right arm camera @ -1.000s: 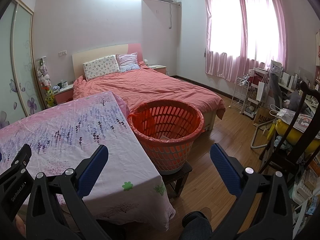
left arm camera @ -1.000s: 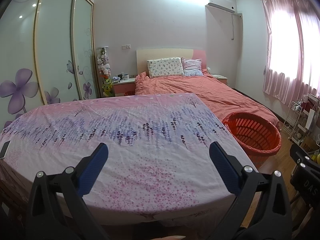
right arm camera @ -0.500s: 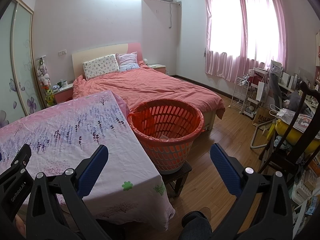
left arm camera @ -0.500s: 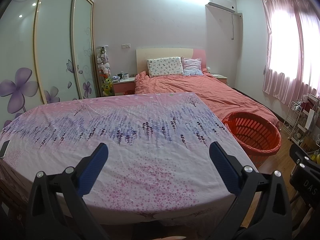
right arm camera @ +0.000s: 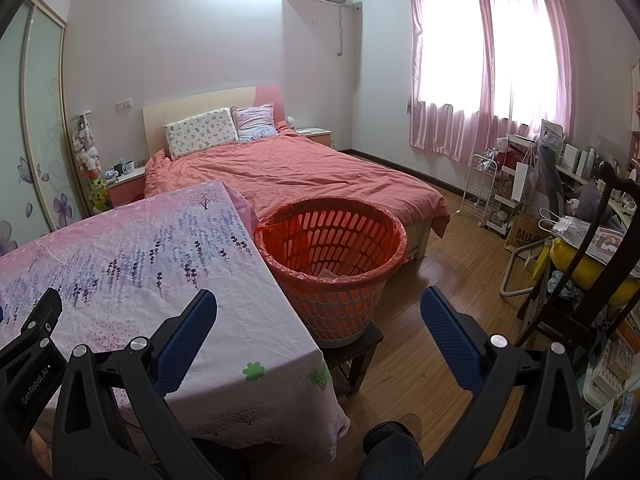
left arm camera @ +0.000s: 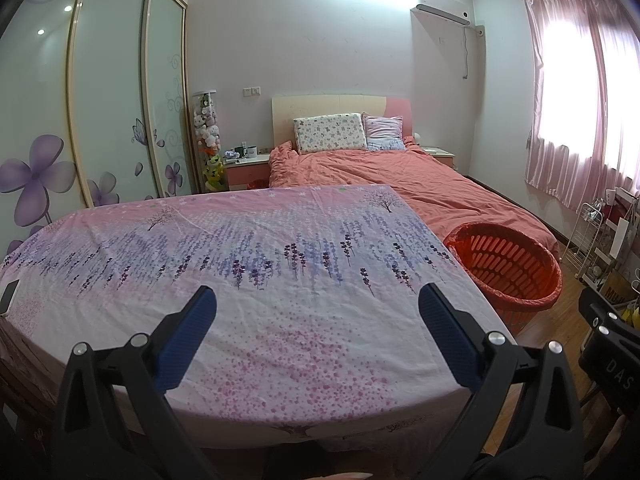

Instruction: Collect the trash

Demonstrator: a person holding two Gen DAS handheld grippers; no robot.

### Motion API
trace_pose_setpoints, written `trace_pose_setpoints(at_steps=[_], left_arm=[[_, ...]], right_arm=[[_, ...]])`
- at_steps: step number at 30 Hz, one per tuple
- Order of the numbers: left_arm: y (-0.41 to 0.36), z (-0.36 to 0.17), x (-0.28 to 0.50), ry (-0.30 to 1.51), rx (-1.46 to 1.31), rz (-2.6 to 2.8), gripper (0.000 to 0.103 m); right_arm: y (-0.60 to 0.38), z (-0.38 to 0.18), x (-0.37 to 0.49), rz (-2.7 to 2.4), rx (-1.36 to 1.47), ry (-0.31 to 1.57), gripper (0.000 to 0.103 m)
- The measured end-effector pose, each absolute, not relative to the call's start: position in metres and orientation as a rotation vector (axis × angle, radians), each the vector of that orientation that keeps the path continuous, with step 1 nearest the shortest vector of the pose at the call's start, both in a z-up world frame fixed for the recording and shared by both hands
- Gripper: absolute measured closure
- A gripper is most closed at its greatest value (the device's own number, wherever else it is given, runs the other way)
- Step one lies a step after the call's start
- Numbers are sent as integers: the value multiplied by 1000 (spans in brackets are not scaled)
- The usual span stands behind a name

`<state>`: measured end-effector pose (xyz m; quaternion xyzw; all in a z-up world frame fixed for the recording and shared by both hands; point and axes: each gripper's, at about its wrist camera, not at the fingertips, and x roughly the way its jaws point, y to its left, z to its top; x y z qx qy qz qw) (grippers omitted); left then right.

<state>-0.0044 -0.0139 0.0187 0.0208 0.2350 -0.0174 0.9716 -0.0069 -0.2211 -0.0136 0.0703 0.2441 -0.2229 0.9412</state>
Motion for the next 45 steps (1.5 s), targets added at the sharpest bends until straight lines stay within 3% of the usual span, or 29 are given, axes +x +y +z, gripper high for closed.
trace_pose_setpoints(at_steps=[45], left_arm=[[-14, 14, -5, 481, 43, -39, 4]], right_arm=[[-223, -14, -8, -454, 143, 502, 2]])
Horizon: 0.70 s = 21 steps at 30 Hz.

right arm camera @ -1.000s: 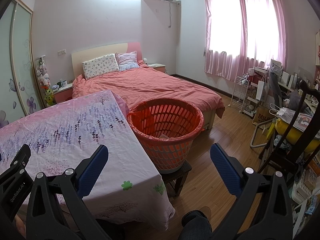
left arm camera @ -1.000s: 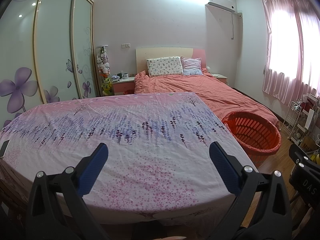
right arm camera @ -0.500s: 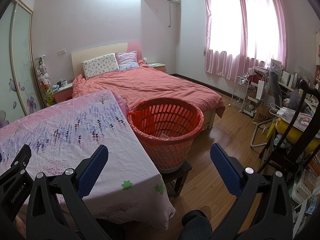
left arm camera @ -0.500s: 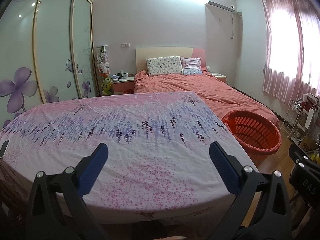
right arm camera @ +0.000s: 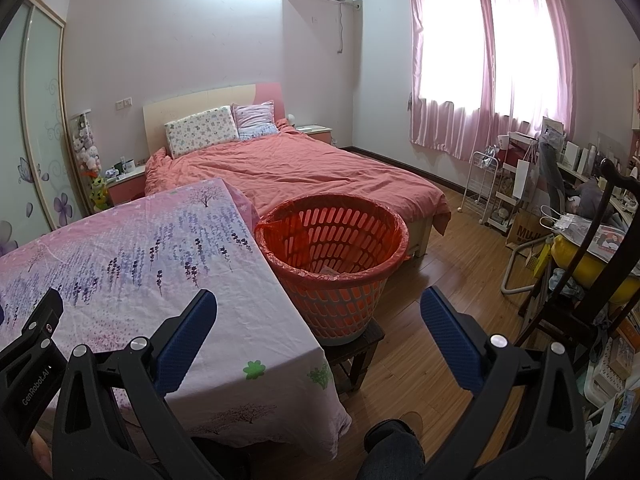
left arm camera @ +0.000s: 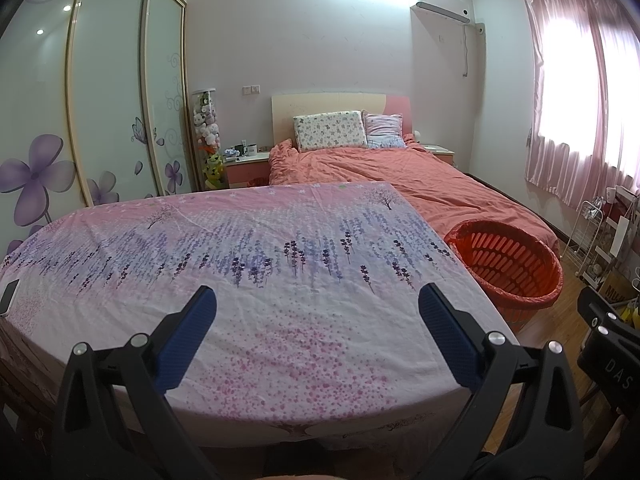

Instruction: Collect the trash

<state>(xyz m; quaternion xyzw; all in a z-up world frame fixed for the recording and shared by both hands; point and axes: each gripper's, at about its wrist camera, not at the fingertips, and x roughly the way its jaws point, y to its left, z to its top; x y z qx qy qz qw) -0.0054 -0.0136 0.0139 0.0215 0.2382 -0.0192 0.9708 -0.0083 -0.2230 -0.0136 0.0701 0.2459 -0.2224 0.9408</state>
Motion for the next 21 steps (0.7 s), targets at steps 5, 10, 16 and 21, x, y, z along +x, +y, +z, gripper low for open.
trace_pose_setpoints(at_steps=[5, 10, 16, 21], left_arm=[[-13, 13, -5, 482, 44, -38, 4], [-13, 13, -6, 481, 43, -39, 4], [-12, 13, -5, 483, 43, -38, 4], [-12, 12, -5, 483, 42, -36, 4]], right_arm=[[-223, -14, -7, -453, 144, 503, 2], [-223, -13, -8, -453, 144, 501, 2], [-222, -17, -9, -451, 143, 500, 2], [-221, -17, -8, -452, 143, 501, 2]])
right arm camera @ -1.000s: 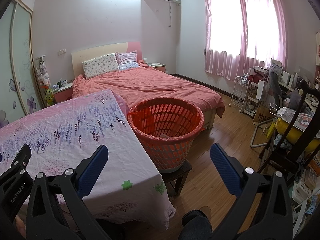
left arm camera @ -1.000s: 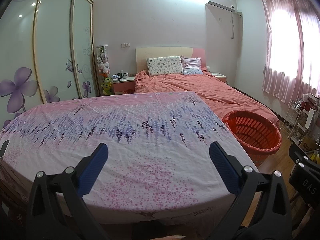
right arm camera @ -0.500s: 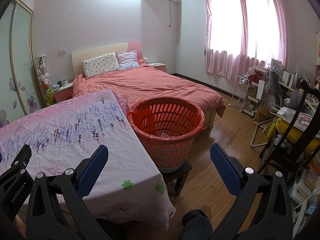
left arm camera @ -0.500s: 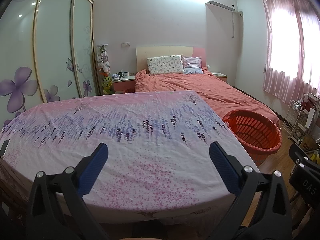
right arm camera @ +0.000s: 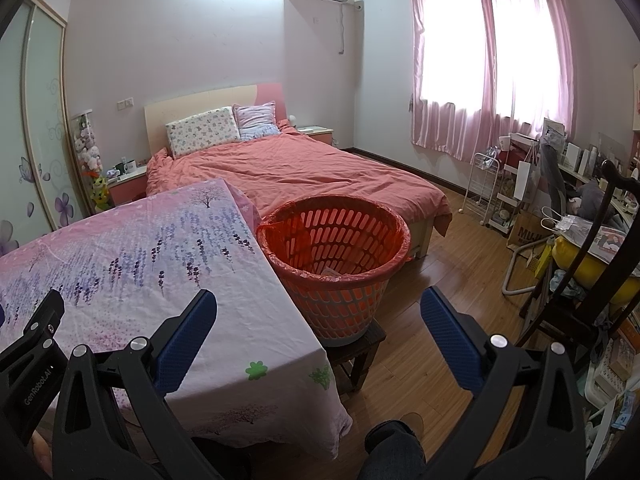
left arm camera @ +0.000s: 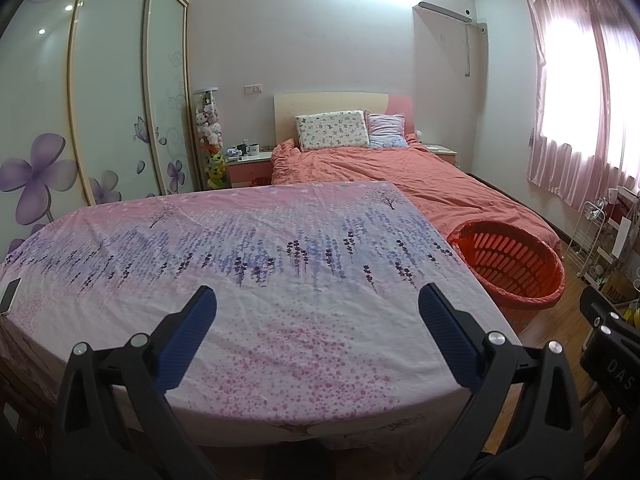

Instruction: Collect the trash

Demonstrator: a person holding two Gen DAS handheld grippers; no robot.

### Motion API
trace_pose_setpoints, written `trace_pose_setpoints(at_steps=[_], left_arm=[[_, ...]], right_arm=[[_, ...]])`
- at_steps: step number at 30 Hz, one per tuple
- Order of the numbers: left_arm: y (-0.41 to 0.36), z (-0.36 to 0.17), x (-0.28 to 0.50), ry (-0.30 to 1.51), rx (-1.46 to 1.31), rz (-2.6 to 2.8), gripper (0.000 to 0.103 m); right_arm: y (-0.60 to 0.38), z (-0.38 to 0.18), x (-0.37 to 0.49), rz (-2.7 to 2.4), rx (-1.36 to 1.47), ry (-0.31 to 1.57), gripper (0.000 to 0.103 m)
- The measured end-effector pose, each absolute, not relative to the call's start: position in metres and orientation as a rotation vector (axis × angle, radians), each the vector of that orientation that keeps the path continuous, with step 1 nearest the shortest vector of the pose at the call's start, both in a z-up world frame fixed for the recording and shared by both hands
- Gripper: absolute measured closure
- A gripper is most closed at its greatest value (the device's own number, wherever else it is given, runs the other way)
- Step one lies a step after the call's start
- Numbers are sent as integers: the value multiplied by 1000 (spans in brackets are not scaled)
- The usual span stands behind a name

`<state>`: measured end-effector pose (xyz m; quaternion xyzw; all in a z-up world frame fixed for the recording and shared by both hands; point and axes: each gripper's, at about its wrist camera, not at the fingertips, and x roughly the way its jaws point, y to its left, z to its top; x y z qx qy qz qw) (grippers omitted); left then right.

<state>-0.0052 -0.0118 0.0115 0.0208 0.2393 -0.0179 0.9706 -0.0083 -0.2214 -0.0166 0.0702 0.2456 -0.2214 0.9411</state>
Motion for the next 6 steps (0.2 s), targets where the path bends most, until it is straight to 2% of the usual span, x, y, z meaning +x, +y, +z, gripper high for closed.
trace_pose_setpoints(at_steps=[6], left_arm=[[-11, 10, -5, 486, 39, -35, 4]], right_arm=[[-222, -16, -8, -451, 143, 501, 2]])
